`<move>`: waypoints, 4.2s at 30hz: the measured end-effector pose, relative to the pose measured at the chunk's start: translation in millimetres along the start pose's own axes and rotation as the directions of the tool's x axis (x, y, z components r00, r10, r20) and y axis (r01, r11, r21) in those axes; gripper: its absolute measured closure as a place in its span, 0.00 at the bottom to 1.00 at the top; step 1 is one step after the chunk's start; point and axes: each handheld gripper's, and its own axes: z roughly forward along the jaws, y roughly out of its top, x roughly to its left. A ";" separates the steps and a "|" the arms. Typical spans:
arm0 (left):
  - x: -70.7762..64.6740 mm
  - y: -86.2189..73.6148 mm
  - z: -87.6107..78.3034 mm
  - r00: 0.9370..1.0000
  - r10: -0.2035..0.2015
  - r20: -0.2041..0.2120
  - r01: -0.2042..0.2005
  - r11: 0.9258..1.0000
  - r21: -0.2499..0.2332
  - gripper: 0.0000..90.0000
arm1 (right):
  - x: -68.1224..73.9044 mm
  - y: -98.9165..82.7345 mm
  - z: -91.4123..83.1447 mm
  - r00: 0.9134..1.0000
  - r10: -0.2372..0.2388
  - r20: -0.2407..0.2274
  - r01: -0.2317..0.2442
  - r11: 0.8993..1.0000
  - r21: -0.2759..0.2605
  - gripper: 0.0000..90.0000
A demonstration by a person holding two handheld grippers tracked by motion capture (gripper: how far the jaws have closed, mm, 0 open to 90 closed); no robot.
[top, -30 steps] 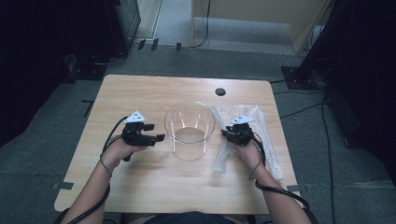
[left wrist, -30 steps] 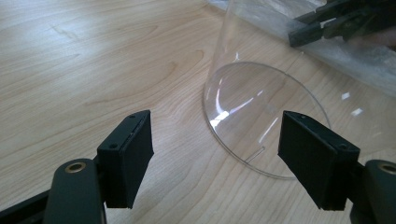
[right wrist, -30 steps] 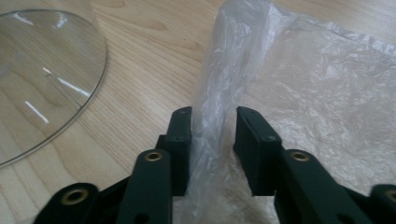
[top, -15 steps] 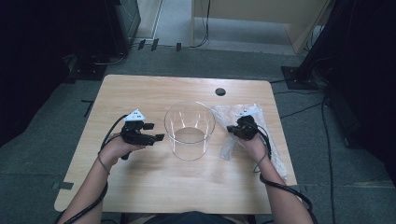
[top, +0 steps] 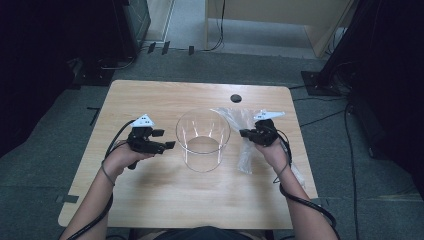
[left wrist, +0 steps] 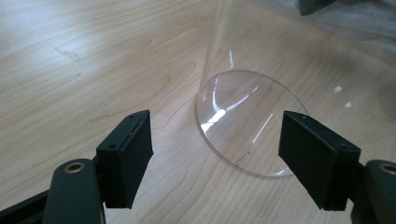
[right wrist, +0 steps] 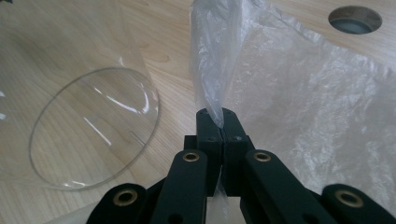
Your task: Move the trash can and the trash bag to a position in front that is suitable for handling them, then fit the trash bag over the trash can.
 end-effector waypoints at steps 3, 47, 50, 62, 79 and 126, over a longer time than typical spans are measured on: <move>0.5 1.7 -4.2 1.000 0.006 -0.011 -0.006 1.000 -0.006 0.28 | 1.6 5.7 -7.7 1.000 0.000 -0.009 0.000 1.000 -0.024 1.00; -13.2 40.3 -27.3 0.998 0.049 0.037 -0.045 0.995 -0.091 0.27 | 54.2 75.2 -48.2 0.964 -0.194 -0.183 0.176 0.978 -0.112 1.00; -13.0 45.9 -27.3 0.998 0.064 0.020 -0.062 0.995 -0.084 0.27 | 56.7 82.5 -45.8 0.959 -0.206 -0.195 0.187 0.976 -0.111 1.00; -23.8 59.7 -31.0 0.994 0.106 0.005 -0.105 0.988 -0.112 0.27 | 72.3 89.5 -41.9 0.947 -0.216 -0.237 0.189 0.973 -0.131 1.00; -63.0 80.1 -41.5 0.971 0.234 0.043 -0.224 0.960 -0.167 0.27 | 97.4 88.2 -25.2 0.920 -0.253 -0.300 0.233 0.967 -0.099 0.99; -102.9 78.7 4.0 0.923 0.363 0.129 -0.331 0.919 -0.215 0.28 | 139.5 101.8 -20.4 0.840 -0.213 -0.500 0.146 0.974 -0.170 1.00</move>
